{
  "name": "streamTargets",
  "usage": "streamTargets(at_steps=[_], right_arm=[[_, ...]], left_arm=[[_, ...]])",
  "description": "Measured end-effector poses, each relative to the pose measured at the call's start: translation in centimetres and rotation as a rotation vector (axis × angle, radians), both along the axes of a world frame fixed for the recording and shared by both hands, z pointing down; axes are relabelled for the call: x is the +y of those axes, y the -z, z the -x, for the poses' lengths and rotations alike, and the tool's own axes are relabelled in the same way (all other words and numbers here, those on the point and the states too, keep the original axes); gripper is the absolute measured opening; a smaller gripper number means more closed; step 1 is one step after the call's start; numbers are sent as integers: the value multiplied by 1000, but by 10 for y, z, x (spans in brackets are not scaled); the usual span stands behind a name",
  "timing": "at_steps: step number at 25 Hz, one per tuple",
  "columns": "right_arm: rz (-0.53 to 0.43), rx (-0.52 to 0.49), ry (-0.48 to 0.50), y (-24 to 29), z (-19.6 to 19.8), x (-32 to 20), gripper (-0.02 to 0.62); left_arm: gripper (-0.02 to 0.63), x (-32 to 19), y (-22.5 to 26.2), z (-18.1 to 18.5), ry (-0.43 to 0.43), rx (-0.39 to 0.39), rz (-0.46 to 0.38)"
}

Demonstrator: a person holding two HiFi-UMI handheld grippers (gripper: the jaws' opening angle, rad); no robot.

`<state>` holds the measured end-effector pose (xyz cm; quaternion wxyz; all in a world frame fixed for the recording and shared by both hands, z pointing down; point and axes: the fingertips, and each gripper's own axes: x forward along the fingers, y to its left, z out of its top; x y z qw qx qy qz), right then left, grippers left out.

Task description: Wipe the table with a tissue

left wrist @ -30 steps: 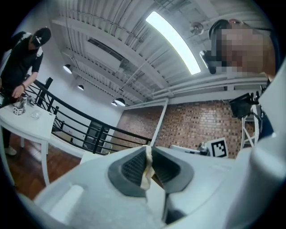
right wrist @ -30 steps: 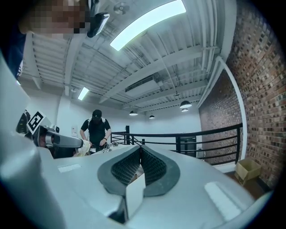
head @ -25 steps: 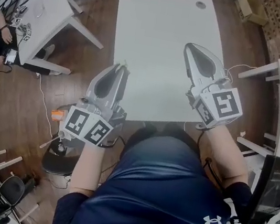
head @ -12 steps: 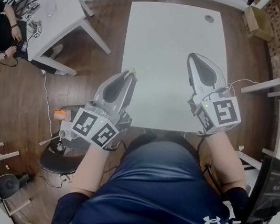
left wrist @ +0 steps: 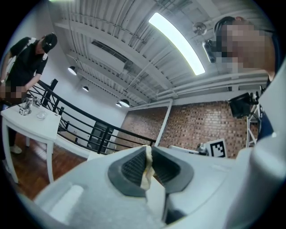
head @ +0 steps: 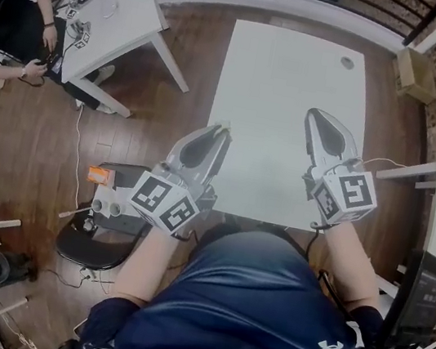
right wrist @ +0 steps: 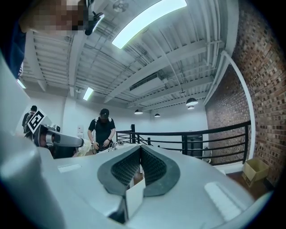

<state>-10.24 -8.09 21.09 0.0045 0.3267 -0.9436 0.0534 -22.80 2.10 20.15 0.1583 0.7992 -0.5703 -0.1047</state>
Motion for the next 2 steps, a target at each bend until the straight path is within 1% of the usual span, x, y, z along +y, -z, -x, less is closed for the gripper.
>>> streamTargets(at_steps=[2], right_arm=[[32, 9, -21, -2, -3, 3, 11]], left_arm=[[34, 4, -3, 1, 2, 9, -1]])
